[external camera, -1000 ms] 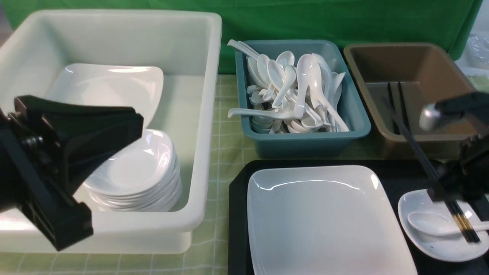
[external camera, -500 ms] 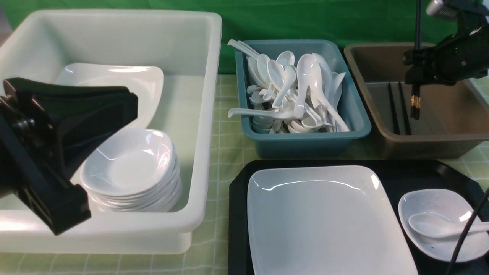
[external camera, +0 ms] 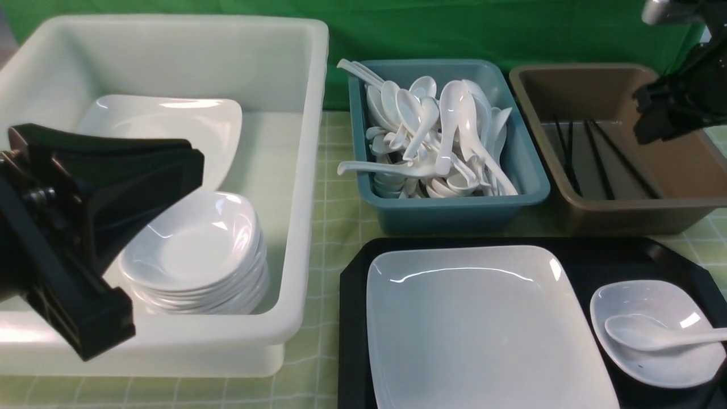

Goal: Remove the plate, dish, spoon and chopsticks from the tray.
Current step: Use the right arm to grab a soup spoon from the plate

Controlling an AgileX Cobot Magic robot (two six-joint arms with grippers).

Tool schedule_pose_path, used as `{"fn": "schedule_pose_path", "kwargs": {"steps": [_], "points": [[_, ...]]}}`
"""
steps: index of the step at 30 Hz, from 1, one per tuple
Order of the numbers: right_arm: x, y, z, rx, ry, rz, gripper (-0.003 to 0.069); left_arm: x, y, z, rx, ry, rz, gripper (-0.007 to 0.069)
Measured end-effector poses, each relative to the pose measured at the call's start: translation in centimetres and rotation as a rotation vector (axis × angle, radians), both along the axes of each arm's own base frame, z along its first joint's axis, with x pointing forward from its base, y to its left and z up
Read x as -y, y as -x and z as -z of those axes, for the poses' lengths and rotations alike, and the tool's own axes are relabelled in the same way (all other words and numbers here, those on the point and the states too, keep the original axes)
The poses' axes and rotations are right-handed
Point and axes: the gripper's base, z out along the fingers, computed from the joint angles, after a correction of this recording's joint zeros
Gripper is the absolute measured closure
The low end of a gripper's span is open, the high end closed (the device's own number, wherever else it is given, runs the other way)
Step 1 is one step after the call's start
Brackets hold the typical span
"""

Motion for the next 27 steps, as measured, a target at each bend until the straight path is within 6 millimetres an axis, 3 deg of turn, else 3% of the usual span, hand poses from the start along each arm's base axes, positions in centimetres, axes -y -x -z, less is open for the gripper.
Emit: {"fn": "schedule_pose_path", "kwargs": {"steps": [4, 5, 6, 10, 13, 17, 27], "points": [[-2.5, 6.2, 2.1, -0.194, 0.175, -0.228, 0.0344, 0.0, 0.1, 0.2, -0.021, -0.01, 0.01, 0.0603], [-2.6, 6.3, 2.4, -0.209, 0.178, -0.233, 0.0344, 0.1, 0.1, 0.2, -0.025, -0.011, 0.012, 0.0603], [-2.9, 8.3, 3.8, -0.268, 0.219, -0.33, 0.0297, 0.1, 0.2, 0.3, -0.037, -0.005, 0.017, 0.0603], [-2.3, 11.4, 7.6, -0.383, 0.297, -0.457, 0.0182, 0.2, 0.2, 0.3, -0.05, 0.007, 0.022, 0.0603], [-1.6, 12.4, 10.0, -0.402, 0.368, -0.509, 0.0134, 0.2, 0.3, 0.3, -0.057, 0.006, 0.025, 0.0603], [-1.3, 12.5, 11.5, -0.329, 0.427, -0.59, 0.0122, 0.2, 0.3, 0.5, -0.067, -0.002, 0.03, 0.0603], [-1.2, 11.4, 11.6, -0.216, 0.515, -0.73, 0.012, 0.2, 0.3, 0.5, -0.066, -0.006, 0.03, 0.0603]]}}
